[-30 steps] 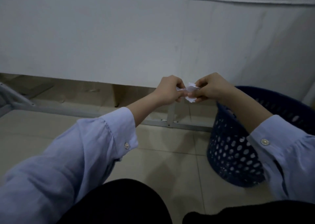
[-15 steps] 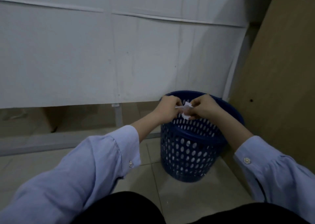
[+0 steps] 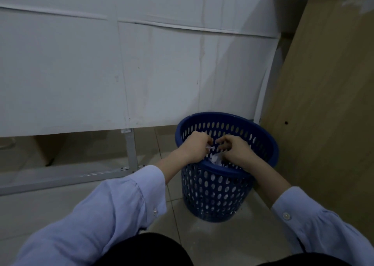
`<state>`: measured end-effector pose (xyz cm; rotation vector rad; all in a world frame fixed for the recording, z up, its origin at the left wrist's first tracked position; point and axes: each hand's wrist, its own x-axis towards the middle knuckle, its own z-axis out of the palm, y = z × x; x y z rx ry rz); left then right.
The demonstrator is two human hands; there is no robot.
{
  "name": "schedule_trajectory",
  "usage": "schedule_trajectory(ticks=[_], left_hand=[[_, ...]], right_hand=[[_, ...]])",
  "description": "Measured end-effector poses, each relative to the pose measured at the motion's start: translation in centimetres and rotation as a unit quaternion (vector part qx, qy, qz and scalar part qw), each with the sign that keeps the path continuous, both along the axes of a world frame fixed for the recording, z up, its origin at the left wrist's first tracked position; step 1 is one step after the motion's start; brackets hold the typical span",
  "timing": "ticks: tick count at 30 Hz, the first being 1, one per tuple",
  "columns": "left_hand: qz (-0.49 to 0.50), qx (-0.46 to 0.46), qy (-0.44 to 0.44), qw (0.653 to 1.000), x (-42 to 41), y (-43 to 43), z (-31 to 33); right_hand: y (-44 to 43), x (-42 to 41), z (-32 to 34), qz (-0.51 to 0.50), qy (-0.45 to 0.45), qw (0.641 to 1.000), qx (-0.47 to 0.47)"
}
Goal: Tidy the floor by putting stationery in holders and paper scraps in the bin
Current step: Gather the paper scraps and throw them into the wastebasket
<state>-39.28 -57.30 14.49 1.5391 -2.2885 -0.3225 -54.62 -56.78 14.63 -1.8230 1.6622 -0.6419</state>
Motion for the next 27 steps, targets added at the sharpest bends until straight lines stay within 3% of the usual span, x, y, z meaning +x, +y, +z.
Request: schedule_trajectory(ticks=[12,18,24,27], left_hand=[[0.006,0.002,-0.020,1.000,-0.1,-0.1,-0.5],[0.015,-0.020,0.047,0.999,-0.1,0.8,-0.3],[0.025,-0.056,0.116,0.991,0.5,1.9,0.1],[0.034,-0.100,0.044,0.993,0.7,2.1,0.1]], right_hand=[[0.2,0.1,-0.3,0.064,0.138,0.988,-0.039],[-0.1,0.4,-0.5,0.029,0.223,0.973,-0.043],[0.1,1.1,0.1,0.018,0.263,0.952,-0.154],[0.8,1.2,0.2,-0.003,0.256,0.946,-0.200]])
